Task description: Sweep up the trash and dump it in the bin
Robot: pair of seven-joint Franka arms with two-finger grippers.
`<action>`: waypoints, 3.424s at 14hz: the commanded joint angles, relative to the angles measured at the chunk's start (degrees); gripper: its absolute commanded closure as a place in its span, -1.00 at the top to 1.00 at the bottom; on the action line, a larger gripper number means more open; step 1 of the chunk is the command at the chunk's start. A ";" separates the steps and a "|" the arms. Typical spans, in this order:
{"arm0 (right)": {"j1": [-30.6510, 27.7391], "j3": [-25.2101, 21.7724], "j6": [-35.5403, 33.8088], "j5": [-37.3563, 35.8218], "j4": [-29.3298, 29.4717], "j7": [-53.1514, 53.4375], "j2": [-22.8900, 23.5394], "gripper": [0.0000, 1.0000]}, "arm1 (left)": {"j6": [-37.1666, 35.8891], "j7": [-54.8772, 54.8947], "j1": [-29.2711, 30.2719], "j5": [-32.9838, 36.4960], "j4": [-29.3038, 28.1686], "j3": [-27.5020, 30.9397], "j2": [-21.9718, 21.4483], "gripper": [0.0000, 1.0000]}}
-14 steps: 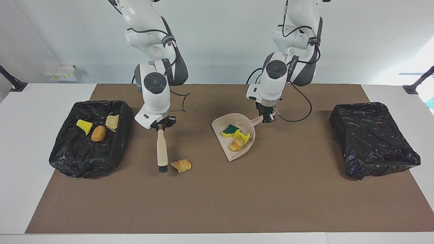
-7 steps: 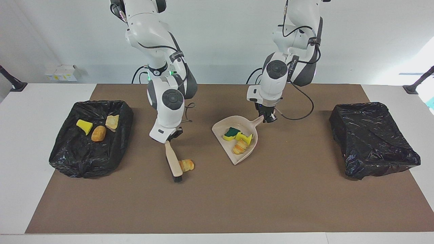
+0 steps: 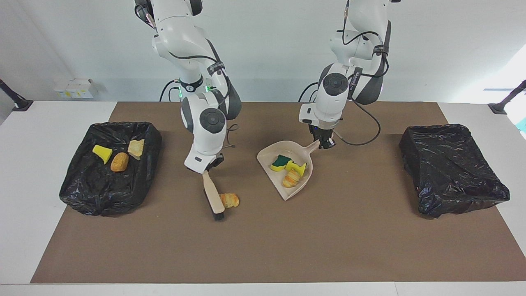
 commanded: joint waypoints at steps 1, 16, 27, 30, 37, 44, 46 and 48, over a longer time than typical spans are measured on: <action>-2.02 0.60 -0.23 8.79 -3.67 -8.08 -2.13 -1.00 | 1.73 -1.48 -0.16 0.59 -2.33 0.33 -2.10 -1.00; -6.00 0.25 -16.04 6.27 0.73 20.69 -9.68 -1.00 | -6.69 -0.43 10.37 -0.03 0.13 0.85 -9.92 -1.00; 19.15 0.42 4.68 10.66 -14.05 54.66 -12.26 -1.00 | -19.63 28.72 41.12 0.76 15.42 2.17 -7.56 -1.00; 20.12 0.42 4.53 10.66 -13.96 53.53 -11.19 -0.79 | -19.80 36.03 48.52 5.30 17.17 2.17 -6.51 -1.00; 17.76 -0.10 -5.48 9.53 -5.98 52.39 -11.89 1.00 | -20.16 51.77 56.53 22.17 30.10 2.00 4.22 -1.00; 7.21 -0.63 -16.04 0.14 5.71 36.42 -12.59 1.00 | -17.78 54.32 51.87 35.12 28.35 1.56 4.05 -1.00; 4.06 -0.72 -20.25 -4.44 10.28 28.08 -12.59 1.00 | -17.61 56.70 47.59 41.43 25.81 1.55 3.00 -1.00; 0.19 -0.90 -22.63 -4.72 13.97 20.78 -12.68 1.00 | -17.34 56.79 46.17 44.61 25.00 1.47 2.73 -1.00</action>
